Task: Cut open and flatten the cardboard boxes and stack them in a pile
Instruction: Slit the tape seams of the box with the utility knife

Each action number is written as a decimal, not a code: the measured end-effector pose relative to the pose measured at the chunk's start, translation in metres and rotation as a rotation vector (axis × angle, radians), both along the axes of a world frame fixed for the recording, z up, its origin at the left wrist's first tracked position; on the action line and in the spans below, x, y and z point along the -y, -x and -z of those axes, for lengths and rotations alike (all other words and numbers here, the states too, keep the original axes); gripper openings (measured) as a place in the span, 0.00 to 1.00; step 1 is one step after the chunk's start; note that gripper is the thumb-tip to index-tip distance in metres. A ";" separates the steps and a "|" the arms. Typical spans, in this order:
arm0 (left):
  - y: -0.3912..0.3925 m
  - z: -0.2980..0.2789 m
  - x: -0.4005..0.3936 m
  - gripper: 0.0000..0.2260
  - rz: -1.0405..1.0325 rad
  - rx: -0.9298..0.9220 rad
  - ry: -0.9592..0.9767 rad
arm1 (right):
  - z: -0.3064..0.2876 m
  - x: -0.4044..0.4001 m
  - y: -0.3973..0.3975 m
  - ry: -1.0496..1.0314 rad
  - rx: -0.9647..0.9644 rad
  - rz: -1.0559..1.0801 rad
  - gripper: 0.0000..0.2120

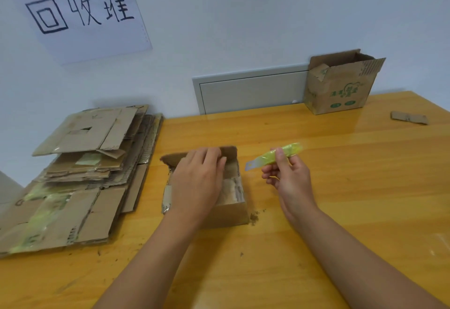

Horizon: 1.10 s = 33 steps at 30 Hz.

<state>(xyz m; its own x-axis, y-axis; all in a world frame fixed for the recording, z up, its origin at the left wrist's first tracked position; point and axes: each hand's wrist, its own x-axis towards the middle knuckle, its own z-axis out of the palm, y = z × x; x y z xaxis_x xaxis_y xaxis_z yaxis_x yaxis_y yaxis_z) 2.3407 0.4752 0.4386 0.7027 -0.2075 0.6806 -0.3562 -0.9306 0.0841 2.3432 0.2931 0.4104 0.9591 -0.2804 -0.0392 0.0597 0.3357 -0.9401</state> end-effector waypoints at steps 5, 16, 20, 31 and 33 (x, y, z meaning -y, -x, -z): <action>0.007 -0.007 -0.004 0.27 0.070 -0.601 -0.056 | 0.002 0.005 0.005 -0.026 0.002 -0.029 0.10; 0.013 -0.012 -0.008 0.53 0.057 -0.842 -0.156 | -0.007 0.011 0.010 -0.052 0.074 -0.213 0.07; 0.016 -0.016 -0.012 0.58 0.125 -0.905 -0.152 | -0.005 0.009 0.013 0.115 0.067 -0.257 0.17; 0.007 -0.012 -0.020 0.30 0.151 -0.864 -0.067 | -0.007 0.007 0.017 0.338 0.104 -0.279 0.14; 0.007 -0.011 -0.019 0.29 0.141 -0.848 -0.074 | -0.006 0.006 0.016 0.346 0.101 -0.264 0.14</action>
<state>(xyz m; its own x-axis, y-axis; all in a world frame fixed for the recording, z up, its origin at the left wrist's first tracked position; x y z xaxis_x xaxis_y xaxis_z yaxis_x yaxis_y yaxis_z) 2.3333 0.4946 0.4496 0.9316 -0.3545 -0.0807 -0.3136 -0.8958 0.3149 2.3268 0.2868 0.4164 0.9938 -0.0051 0.1110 0.1110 0.0181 -0.9937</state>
